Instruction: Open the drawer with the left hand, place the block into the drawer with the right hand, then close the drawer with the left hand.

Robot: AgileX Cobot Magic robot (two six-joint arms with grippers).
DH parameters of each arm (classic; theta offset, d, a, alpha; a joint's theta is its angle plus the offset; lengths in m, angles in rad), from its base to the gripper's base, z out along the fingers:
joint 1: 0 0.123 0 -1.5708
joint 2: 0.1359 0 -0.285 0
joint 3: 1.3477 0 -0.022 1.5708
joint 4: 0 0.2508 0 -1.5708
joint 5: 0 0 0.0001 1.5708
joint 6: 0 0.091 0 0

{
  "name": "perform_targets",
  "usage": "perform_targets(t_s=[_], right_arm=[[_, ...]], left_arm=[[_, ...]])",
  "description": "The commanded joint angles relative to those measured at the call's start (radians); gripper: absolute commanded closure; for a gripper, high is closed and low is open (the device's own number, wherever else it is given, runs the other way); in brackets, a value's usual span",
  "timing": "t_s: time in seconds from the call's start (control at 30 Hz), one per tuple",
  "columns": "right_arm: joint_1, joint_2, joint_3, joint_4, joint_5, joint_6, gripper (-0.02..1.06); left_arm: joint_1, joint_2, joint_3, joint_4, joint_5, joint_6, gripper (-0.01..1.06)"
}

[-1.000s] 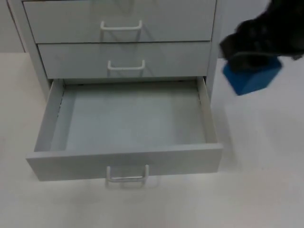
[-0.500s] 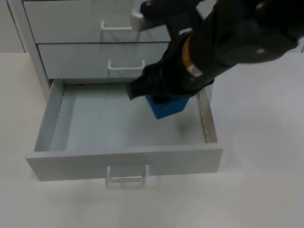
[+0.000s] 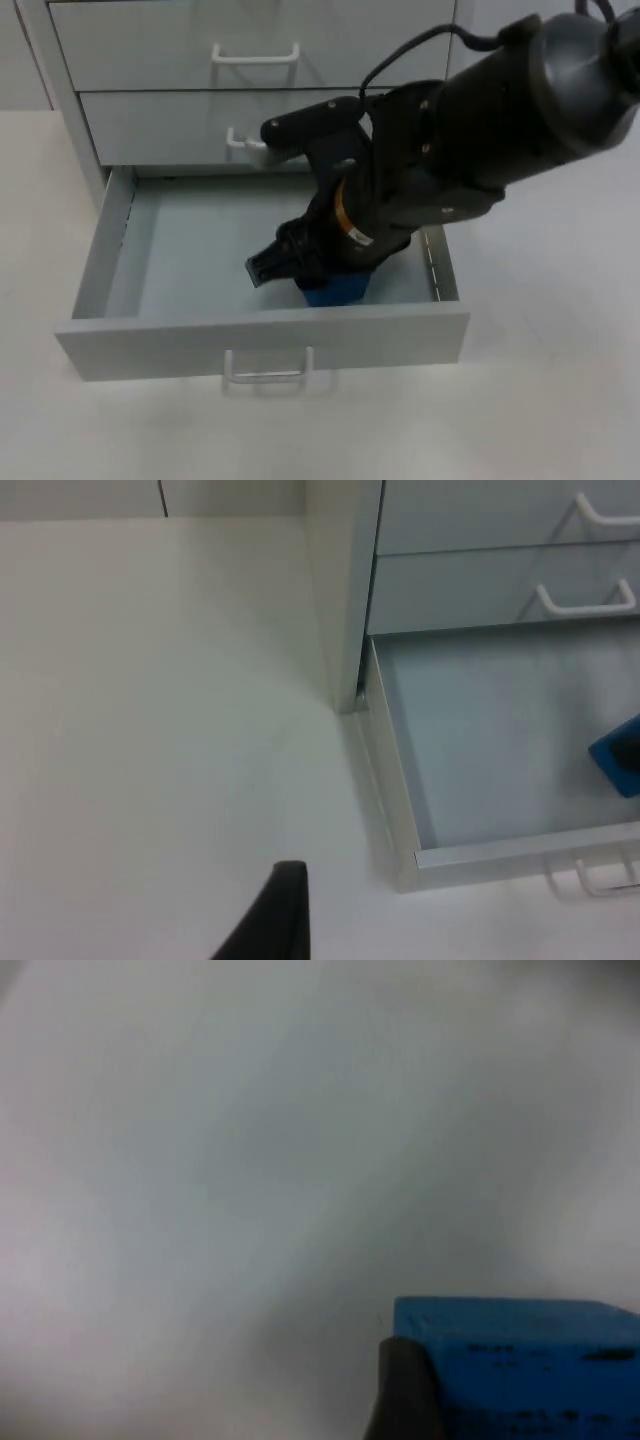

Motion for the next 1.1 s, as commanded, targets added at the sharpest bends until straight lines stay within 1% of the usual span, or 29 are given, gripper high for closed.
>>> perform_targets(t_s=[0.0,0.07,0.1,0.17,0.23,0.37,0.43,0.47,0.5,0.57,0.67,0.7,0.77,0.8,0.87,0.9,1.07], right_arm=[[0.002,-0.004,-0.010,-0.012,0.001,0.005,0.57],[0.002,-0.008,-0.010,-0.012,-0.004,0.005,0.42],[0.002,-0.008,-0.010,-0.012,-0.004,0.005,0.42],[0.002,-0.022,-0.010,-0.012,-0.002,0.005,0.30],[0.002,-0.047,-0.010,-0.012,0.002,0.005,0.26],[0.005,-0.117,-0.010,0.013,0.020,0.001,0.26],[0.006,-0.190,-0.010,0.074,0.054,-0.054,0.26],[0.006,-0.225,-0.010,0.128,0.081,-0.104,0.26],[0.006,-0.225,-0.010,0.128,0.081,-0.104,0.26],[0.006,-0.300,-0.010,0.245,0.133,-0.211,0.26],[0.006,-0.390,-0.010,0.416,0.245,-0.394,0.26],[0.006,-0.390,-0.010,0.416,0.245,-0.394,0.26],[0.006,-0.435,-0.006,0.504,0.318,-0.488,0.26],[0.006,-0.458,0.004,0.539,0.334,-0.528,0.26],[0.006,-0.507,0.053,0.565,0.341,-0.545,0.26],[0.006,-0.507,0.053,0.565,0.341,-0.545,0.26],[0.006,-0.613,0.235,0.585,0.339,-0.545,0.26]], left_arm=[[0.003,-0.006,0.004,-0.003,0.005,-0.008,0.00],[0.003,-0.006,0.004,-0.003,0.005,-0.008,0.00],[0.003,-0.006,0.004,-0.003,0.005,-0.008,0.00],[0.003,-0.006,0.004,-0.003,0.005,-0.008,0.00],[0.003,-0.006,0.004,-0.003,0.005,-0.008,0.00],[0.003,-0.006,0.004,-0.003,0.005,-0.004,0.00],[0.003,-0.006,0.004,-0.003,0.005,-0.004,0.00],[0.003,-0.006,0.004,-0.003,0.005,-0.004,0.00],[0.003,-0.006,0.004,-0.003,0.005,-0.004,0.00],[0.003,-0.006,0.004,0.004,0.005,-0.004,0.00],[0.003,-0.006,0.004,0.009,0.005,-0.004,0.00],[0.003,-0.006,0.004,0.009,0.005,-0.004,0.00],[0.003,-0.006,0.004,0.011,0.008,-0.004,0.00],[0.003,-0.006,0.004,0.011,0.008,-0.004,0.00],[0.003,-0.006,0.004,0.011,0.008,-0.004,0.00],[0.003,-0.006,0.004,0.011,0.008,-0.004,0.00],[0.003,-0.006,0.004,0.015,0.008,-0.004,0.00]])
